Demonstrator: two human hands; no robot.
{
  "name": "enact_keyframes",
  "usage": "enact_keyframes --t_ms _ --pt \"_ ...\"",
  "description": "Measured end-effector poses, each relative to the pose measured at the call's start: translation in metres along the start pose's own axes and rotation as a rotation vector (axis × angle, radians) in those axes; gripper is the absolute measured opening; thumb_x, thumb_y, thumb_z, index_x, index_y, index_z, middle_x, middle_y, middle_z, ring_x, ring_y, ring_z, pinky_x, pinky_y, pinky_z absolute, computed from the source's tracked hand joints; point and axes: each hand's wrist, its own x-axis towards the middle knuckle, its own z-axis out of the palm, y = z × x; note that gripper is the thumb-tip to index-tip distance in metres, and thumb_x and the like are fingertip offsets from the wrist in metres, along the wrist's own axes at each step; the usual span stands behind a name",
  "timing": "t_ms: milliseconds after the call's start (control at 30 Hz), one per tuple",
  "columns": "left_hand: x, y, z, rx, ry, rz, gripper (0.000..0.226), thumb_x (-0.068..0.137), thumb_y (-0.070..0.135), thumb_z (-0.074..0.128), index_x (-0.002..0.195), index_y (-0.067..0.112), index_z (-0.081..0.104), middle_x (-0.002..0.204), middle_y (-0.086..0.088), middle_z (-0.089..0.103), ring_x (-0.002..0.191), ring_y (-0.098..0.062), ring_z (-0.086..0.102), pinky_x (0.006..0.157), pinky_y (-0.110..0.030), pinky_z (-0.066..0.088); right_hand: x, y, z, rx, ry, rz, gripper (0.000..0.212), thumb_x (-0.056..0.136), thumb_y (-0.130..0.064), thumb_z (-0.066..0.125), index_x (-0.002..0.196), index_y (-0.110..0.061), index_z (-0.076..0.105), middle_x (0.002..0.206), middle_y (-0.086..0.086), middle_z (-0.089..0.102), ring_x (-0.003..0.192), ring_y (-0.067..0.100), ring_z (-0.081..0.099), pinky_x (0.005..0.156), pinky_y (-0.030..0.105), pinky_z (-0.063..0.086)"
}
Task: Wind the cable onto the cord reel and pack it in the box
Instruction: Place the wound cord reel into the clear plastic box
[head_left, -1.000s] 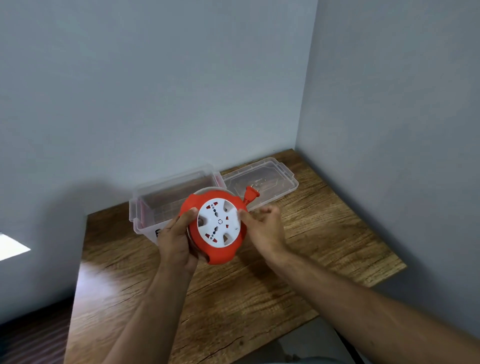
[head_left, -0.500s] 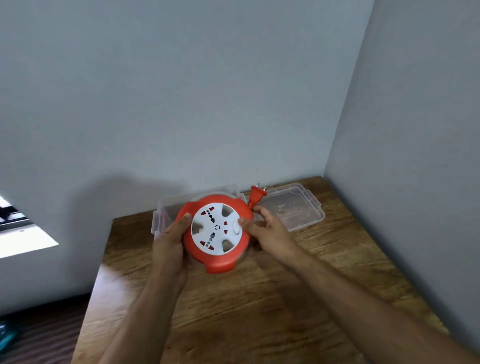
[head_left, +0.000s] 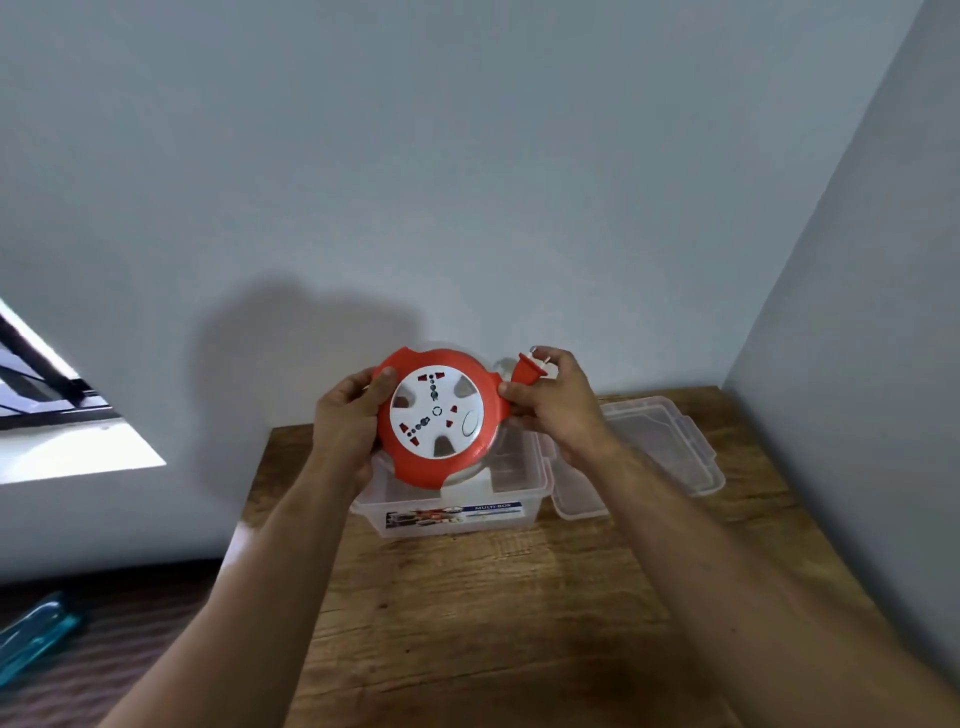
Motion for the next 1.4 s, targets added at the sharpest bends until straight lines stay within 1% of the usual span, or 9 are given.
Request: enact_keyframes --t_ms 200,400,567,667,833,933,1133,1300,1400 --pt "0.016 -0.026 0.005 0.121 -0.058 -0.072 0.035 0.098 0.03 0.068 0.127 0.01 0.068 0.105 -0.007 0.08 0.082 -0.021 0.078 0.059 -0.031 0.062 0.013 0.016 -0.009 -0.266 0.017 0.085 0.026 0.076 -0.009 0.086 0.086 -0.014 0.063 0.096 0.012 0.072 0.081 0.024 0.073 0.075 0.042 0.063" --pt "0.025 -0.049 0.014 0.324 -0.032 -0.048 0.023 0.105 0.034 0.056 0.115 0.017 0.069 0.094 0.006 0.076 0.092 -0.021 0.073 0.073 -0.035 0.059 0.017 0.015 0.0 -0.759 -0.062 -0.05 0.043 0.078 -0.013 0.083 0.118 -0.02 0.067 0.11 0.002 0.068 0.093 0.013 0.062 0.084 0.031 0.056" --pt "0.029 -0.057 0.019 0.563 -0.083 -0.06 0.033 0.109 0.035 0.043 0.086 0.025 0.065 0.101 -0.009 0.077 0.086 -0.025 0.074 0.084 -0.045 0.064 0.018 0.013 0.006 -1.054 -0.122 -0.067 0.027 0.078 -0.013 0.08 0.104 -0.017 0.076 0.096 0.001 0.074 0.067 0.01 0.061 0.067 0.024 0.051" --pt "0.023 -0.065 0.019 0.591 -0.092 -0.118 0.028 0.11 0.037 0.042 0.097 0.025 0.064 0.108 -0.011 0.077 0.087 -0.025 0.076 0.082 -0.044 0.066 0.015 0.016 0.006 -1.17 -0.119 -0.087 0.026 0.076 -0.015 0.08 0.102 -0.016 0.077 0.087 0.003 0.074 0.05 0.009 0.056 0.057 0.028 0.052" --pt "0.009 -0.073 0.024 0.596 -0.064 -0.16 0.031 0.109 0.033 0.047 0.128 0.011 0.054 0.12 -0.013 0.074 0.095 -0.026 0.075 0.078 -0.041 0.066 0.009 0.022 0.002 -1.289 -0.134 -0.162 0.025 0.079 -0.024 0.079 0.104 -0.021 0.078 0.094 0.0 0.076 0.082 0.016 0.065 0.082 0.033 0.054" --pt "-0.002 -0.074 0.026 0.686 -0.098 -0.158 0.034 0.108 0.032 0.049 0.134 0.011 0.048 0.131 -0.015 0.068 0.113 -0.034 0.071 0.092 -0.05 0.062 0.003 0.027 0.001 -1.381 -0.138 -0.165 0.022 0.082 -0.028 0.077 0.104 -0.023 0.077 0.096 0.0 0.074 0.087 0.018 0.065 0.084 0.038 0.056" --pt "-0.018 -0.071 0.024 0.799 -0.108 -0.088 0.036 0.107 0.03 0.053 0.134 0.007 0.051 0.131 -0.016 0.068 0.113 -0.033 0.07 0.091 -0.043 0.062 -0.01 0.026 -0.001 -1.569 -0.15 -0.246 0.025 0.087 -0.03 0.067 0.11 -0.024 0.075 0.099 0.005 0.073 0.091 0.025 0.067 0.083 0.041 0.059" --pt "-0.037 -0.073 0.025 1.146 -0.082 0.252 0.046 0.099 0.012 0.06 0.142 -0.001 0.05 0.145 -0.024 0.053 0.129 -0.04 0.054 0.105 -0.048 0.049 -0.029 0.035 -0.004 -1.627 -0.114 -0.336 0.021 0.094 -0.03 0.06 0.106 -0.018 0.072 0.084 0.003 0.062 0.074 0.022 0.062 0.076 0.04 0.059" --pt "-0.043 -0.077 0.021 1.249 -0.141 0.378 0.053 0.098 0.011 0.063 0.148 0.004 0.049 0.15 -0.018 0.053 0.135 -0.036 0.052 0.11 -0.048 0.045 -0.038 0.041 -0.008 -1.566 -0.121 -0.414 0.029 0.093 -0.027 0.061 0.12 -0.02 0.065 0.121 0.004 0.062 0.088 0.026 0.069 0.077 0.043 0.059"
